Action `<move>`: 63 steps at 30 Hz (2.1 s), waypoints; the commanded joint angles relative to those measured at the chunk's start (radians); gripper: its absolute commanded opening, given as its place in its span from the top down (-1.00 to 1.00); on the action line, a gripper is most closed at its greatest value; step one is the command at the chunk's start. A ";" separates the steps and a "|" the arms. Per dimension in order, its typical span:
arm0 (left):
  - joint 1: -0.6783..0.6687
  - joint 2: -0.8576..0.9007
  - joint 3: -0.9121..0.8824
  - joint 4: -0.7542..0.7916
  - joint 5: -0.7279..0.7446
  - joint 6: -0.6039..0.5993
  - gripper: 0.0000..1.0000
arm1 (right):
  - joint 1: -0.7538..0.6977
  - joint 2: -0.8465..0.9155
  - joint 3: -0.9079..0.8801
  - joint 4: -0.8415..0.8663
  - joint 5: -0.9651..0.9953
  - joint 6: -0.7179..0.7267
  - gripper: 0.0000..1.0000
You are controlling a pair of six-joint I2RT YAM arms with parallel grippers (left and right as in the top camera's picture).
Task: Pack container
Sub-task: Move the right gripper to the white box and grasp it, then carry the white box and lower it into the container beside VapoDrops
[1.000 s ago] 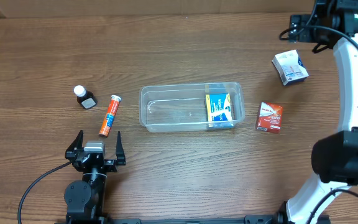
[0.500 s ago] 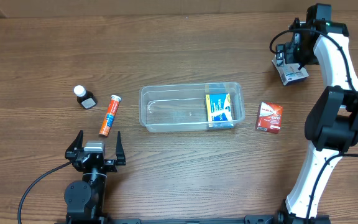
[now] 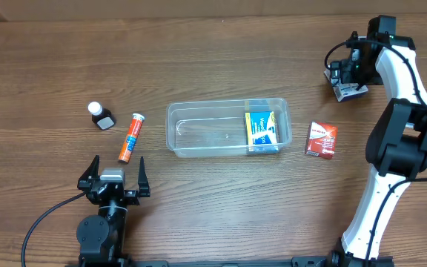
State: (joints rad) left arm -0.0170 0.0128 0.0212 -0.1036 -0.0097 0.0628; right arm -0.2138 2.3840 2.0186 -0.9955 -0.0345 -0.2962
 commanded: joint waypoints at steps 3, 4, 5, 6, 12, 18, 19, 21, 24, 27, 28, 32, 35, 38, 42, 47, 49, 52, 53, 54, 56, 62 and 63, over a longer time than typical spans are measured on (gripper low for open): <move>0.009 -0.008 -0.005 0.003 0.014 0.017 -1.00 | -0.001 0.017 -0.003 -0.043 -0.024 -0.006 -0.98; 0.009 -0.008 -0.005 0.003 0.014 0.017 -1.00 | -0.001 0.019 -0.003 -0.051 -0.024 0.012 -0.94; 0.009 -0.008 -0.005 0.003 0.014 0.017 -1.00 | -0.001 0.020 -0.003 -0.058 -0.024 0.026 -0.90; 0.009 -0.008 -0.005 0.003 0.014 0.017 -1.00 | -0.001 0.021 -0.003 -0.061 -0.024 0.035 -0.86; 0.009 -0.008 -0.005 0.003 0.014 0.017 -1.00 | -0.001 0.021 -0.003 -0.084 -0.023 0.066 -0.45; 0.009 -0.008 -0.005 0.003 0.014 0.017 -0.99 | 0.001 0.019 0.000 -0.090 -0.012 0.139 -0.32; 0.009 -0.008 -0.005 0.003 0.014 0.017 -1.00 | 0.002 0.019 0.008 -0.101 -0.013 0.150 -0.32; 0.009 -0.008 -0.005 0.003 0.014 0.017 -1.00 | 0.008 0.019 0.048 -0.151 -0.013 0.166 -0.32; 0.009 -0.008 -0.005 0.003 0.014 0.017 -1.00 | 0.023 0.011 0.141 -0.257 -0.014 0.171 -0.33; 0.009 -0.008 -0.005 0.003 0.014 0.017 -1.00 | 0.042 0.002 0.293 -0.406 -0.056 0.193 -0.35; 0.009 -0.008 -0.005 0.003 0.014 0.017 -1.00 | 0.050 0.002 0.360 -0.465 -0.092 0.193 -0.35; 0.009 -0.008 -0.005 0.003 0.014 0.017 -1.00 | 0.090 0.002 0.572 -0.657 -0.192 0.197 -0.35; 0.009 -0.008 -0.005 0.003 0.014 0.017 -1.00 | 0.134 -0.043 0.642 -0.699 -0.245 0.230 -0.35; 0.009 -0.008 -0.005 0.003 0.014 0.017 -1.00 | 0.177 -0.126 0.638 -0.699 -0.257 0.261 -0.35; 0.009 -0.008 -0.005 0.003 0.014 0.017 -1.00 | 0.226 -0.280 0.608 -0.699 -0.243 0.293 -0.35; 0.009 -0.008 -0.005 0.003 0.014 0.017 -1.00 | 0.301 -0.457 0.410 -0.699 -0.197 0.314 -0.34; 0.009 -0.008 -0.005 0.003 0.014 0.017 -1.00 | 0.336 -0.492 0.304 -0.698 -0.183 0.327 -0.34; 0.009 -0.008 -0.005 0.003 0.014 0.017 -1.00 | 0.409 -0.502 0.121 -0.681 -0.183 0.335 -0.34; 0.009 -0.008 -0.005 0.003 0.014 0.017 -1.00 | 0.436 -0.502 0.059 -0.650 -0.172 0.355 -0.34; 0.009 -0.008 -0.005 0.003 0.014 0.017 -1.00 | 0.465 -0.502 -0.008 -0.608 -0.146 0.385 -0.35; 0.009 -0.008 -0.005 0.003 0.014 0.017 -0.99 | 0.509 -0.502 -0.120 -0.531 -0.122 0.430 -0.35; 0.009 -0.008 -0.005 0.003 0.014 0.017 -1.00 | 0.573 -0.502 -0.299 -0.375 -0.086 0.537 -0.35; 0.009 -0.008 -0.005 0.003 0.014 0.017 -1.00 | 0.582 -0.502 -0.317 -0.360 -0.056 0.561 -0.35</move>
State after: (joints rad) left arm -0.0170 0.0132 0.0212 -0.1036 -0.0093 0.0628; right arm 0.3492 1.8999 1.7443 -1.3865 -0.1574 0.1795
